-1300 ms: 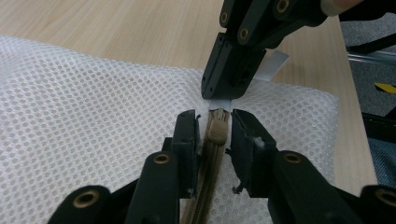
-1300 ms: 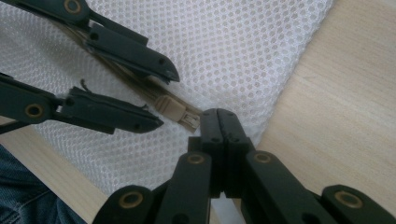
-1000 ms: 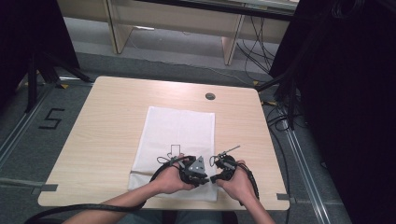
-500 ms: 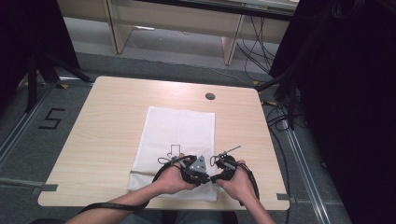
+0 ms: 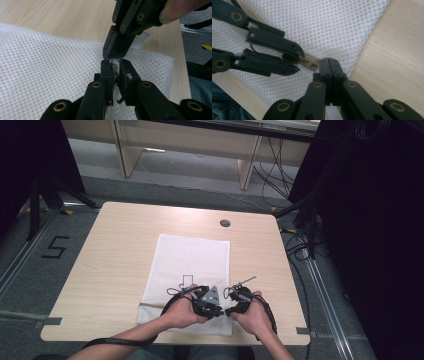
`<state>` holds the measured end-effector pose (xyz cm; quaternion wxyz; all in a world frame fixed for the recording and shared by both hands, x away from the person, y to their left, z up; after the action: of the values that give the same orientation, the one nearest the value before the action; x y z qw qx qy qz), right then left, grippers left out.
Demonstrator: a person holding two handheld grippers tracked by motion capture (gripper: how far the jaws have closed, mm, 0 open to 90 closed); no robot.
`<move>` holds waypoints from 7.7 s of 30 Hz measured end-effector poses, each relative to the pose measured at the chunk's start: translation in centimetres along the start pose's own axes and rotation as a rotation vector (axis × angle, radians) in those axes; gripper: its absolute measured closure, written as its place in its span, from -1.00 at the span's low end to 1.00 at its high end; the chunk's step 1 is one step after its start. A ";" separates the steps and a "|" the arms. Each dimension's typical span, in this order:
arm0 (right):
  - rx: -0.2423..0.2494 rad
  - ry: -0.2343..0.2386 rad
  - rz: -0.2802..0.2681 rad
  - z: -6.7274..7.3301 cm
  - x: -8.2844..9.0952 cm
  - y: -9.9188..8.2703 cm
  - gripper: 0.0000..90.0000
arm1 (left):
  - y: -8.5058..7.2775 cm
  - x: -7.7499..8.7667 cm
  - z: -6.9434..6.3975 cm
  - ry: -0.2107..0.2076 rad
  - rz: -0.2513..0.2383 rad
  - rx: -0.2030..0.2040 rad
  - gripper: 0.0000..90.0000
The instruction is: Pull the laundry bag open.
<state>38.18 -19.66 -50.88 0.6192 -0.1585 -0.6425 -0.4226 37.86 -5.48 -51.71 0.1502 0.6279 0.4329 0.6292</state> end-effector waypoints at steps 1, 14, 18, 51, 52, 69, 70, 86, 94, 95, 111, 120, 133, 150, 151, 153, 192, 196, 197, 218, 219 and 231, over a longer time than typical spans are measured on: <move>0.004 -0.012 0.005 0.0 0.0 0.1 1.00 | -0.1 0.0 0.0 -0.004 -0.004 0.003 0.82; -0.011 -0.005 0.006 0.1 0.0 0.0 1.00 | -0.3 0.6 0.0 -0.009 0.001 -0.004 0.82; 0.019 0.001 -0.014 -0.1 -0.1 0.1 1.00 | -0.4 0.7 0.1 -0.007 -0.005 -0.010 0.82; 0.012 0.000 -0.002 -0.1 -0.1 0.0 1.00 | -0.6 2.0 0.2 -0.005 -0.009 0.003 0.82; -0.004 -0.001 0.010 0.0 0.0 0.0 1.00 | -0.6 2.1 0.3 -0.007 -0.007 0.000 0.82; -0.014 -0.002 0.010 0.1 0.0 0.0 1.00 | -0.7 2.7 0.4 -0.002 -0.006 -0.004 0.82; -0.014 -0.003 0.009 0.0 0.0 0.0 1.00 | -0.7 2.7 0.4 -0.001 -0.007 -0.004 0.82; 0.011 0.015 -0.003 -0.1 0.0 0.0 1.00 | -0.7 3.1 0.4 -0.001 -0.006 -0.011 0.82; 0.013 0.014 -0.002 -0.1 0.0 0.0 1.00 | -0.9 3.5 0.4 0.001 -0.008 -0.015 0.82; 0.013 0.014 -0.002 -0.1 0.0 0.0 1.00 | -0.9 3.5 0.4 0.000 -0.009 -0.015 0.82; 0.012 0.015 -0.004 -0.1 0.0 0.0 1.00 | -1.0 3.9 0.7 0.004 -0.005 -0.035 0.82; 0.013 0.014 -0.005 -0.1 0.0 0.0 1.00 | -1.1 4.0 0.6 0.002 -0.004 -0.018 0.82; 0.010 0.010 -0.008 -0.1 0.0 0.0 1.00 | -1.1 4.3 0.8 0.005 -0.001 -0.041 0.82; 0.012 0.015 -0.004 -0.1 0.0 0.0 1.00 | -1.6 5.0 1.1 0.008 0.000 -0.019 0.82; 0.012 0.015 -0.004 -0.1 0.0 0.0 1.00 | -1.6 5.1 1.1 0.009 0.002 -0.019 0.82; 0.012 0.015 -0.004 -0.1 0.0 0.0 1.00 | -1.5 5.2 1.2 0.005 -0.002 -0.033 0.82; 0.007 0.015 -0.012 -0.1 0.0 0.0 1.00 | -2.1 6.4 1.8 0.004 0.015 -0.018 0.82; 0.013 0.015 -0.013 -0.2 0.0 0.0 1.00 | -2.2 6.5 1.8 -0.003 0.011 0.001 0.82; 0.007 0.011 -0.008 -0.1 0.0 0.0 1.00 | -2.3 6.6 1.9 0.002 0.014 -0.008 0.82; 0.008 0.016 -0.022 -0.1 -0.1 -0.1 1.00 | -2.6 7.2 2.1 -0.011 0.003 0.001 0.82; 0.009 0.015 -0.021 -0.1 -0.1 -0.1 1.00 | -2.6 7.3 2.1 -0.007 0.001 0.000 0.82; 0.011 0.013 -0.010 -0.1 0.0 -0.1 1.00 | -2.9 7.5 2.2 -0.010 0.003 0.001 0.82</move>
<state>38.23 -19.77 -50.93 0.6220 -0.1491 -0.6415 -0.4234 37.66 2.49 -49.21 0.1510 0.6318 0.4316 0.6259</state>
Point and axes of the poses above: each handheld gripper's, and its own axes: x roughly backward along the jaws, y roughly out of its top, z roughly to its left, the point moved 3 cm from there along -x, roughly forward along the jaws, and after that the axes turned 10 degrees about x, right-handed, at the moved point
